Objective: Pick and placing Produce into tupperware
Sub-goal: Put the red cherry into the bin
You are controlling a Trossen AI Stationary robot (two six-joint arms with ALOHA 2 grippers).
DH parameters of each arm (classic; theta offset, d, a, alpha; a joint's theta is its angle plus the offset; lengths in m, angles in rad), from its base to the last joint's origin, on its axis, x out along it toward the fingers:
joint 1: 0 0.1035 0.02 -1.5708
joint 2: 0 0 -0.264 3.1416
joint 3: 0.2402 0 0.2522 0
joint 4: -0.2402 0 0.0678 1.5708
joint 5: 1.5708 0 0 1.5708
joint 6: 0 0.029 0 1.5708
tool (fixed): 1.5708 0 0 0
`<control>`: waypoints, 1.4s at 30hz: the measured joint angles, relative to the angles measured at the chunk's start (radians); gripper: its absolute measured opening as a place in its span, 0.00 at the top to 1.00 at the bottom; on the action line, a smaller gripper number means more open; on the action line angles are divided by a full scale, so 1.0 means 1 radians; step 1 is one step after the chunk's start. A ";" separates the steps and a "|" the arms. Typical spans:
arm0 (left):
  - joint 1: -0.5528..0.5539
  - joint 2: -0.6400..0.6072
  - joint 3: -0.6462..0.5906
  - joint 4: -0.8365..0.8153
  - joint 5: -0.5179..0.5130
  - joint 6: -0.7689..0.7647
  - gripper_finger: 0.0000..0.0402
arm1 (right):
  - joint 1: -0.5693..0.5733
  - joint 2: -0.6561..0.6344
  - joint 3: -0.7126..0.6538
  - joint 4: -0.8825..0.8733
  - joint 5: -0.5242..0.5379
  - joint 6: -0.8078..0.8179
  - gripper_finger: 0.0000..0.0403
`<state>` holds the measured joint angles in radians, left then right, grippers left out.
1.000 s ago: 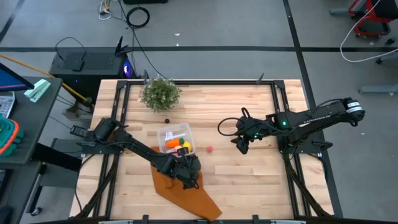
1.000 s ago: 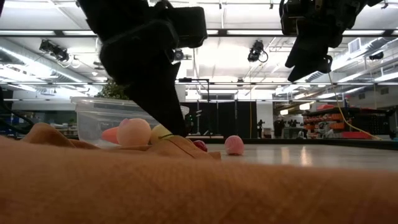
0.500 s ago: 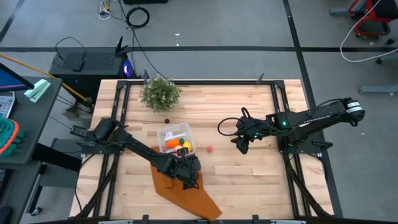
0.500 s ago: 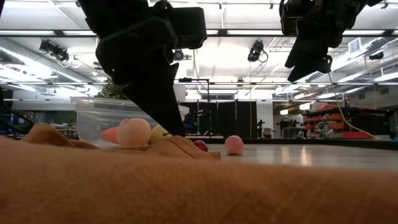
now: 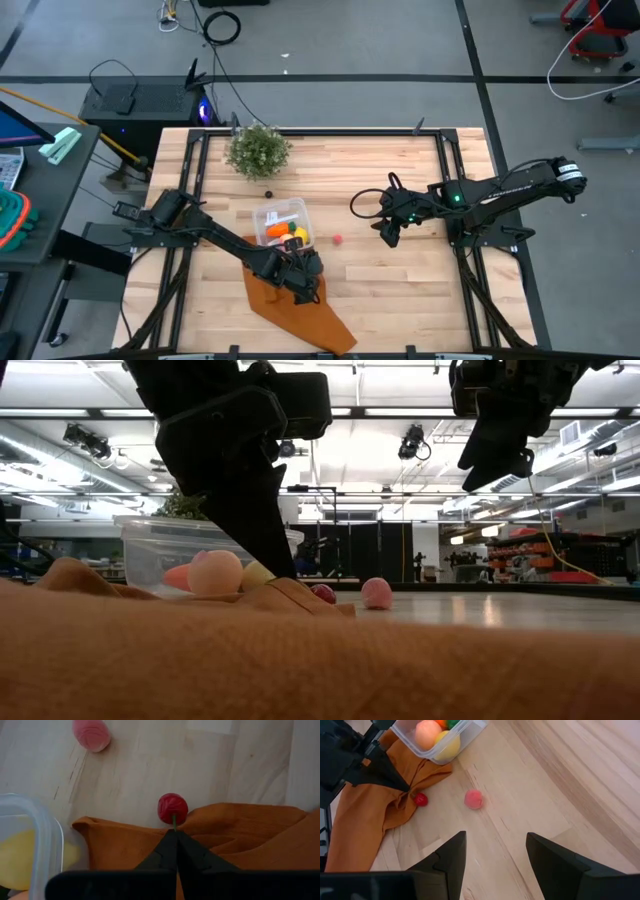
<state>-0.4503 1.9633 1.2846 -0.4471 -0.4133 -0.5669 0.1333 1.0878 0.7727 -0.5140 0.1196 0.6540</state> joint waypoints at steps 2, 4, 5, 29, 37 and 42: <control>0.000 0.000 0.000 0.000 0.000 -0.001 0.99 | 0.000 0.000 0.000 0.000 0.001 0.000 0.57; 0.000 0.000 0.000 0.000 0.000 -0.001 0.99 | 0.000 0.000 0.000 0.000 0.002 0.000 0.57; 0.000 0.000 0.000 0.001 0.000 -0.001 0.99 | 0.000 0.000 0.000 0.000 0.002 0.000 0.57; 0.029 -0.294 0.002 -0.174 -0.254 -0.142 1.00 | 0.000 0.000 0.000 0.000 0.010 0.002 0.57; 0.071 -0.419 0.002 -0.425 -0.287 -0.271 1.00 | 0.000 0.000 0.000 0.001 0.011 0.002 0.57; 0.109 -0.443 0.002 -0.587 -0.225 -0.357 1.00 | 0.000 0.000 0.000 0.003 0.011 0.003 0.57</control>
<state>-0.3409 1.5206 1.2861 -1.0343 -0.6388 -0.9236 0.1333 1.0878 0.7727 -0.5106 0.1303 0.6575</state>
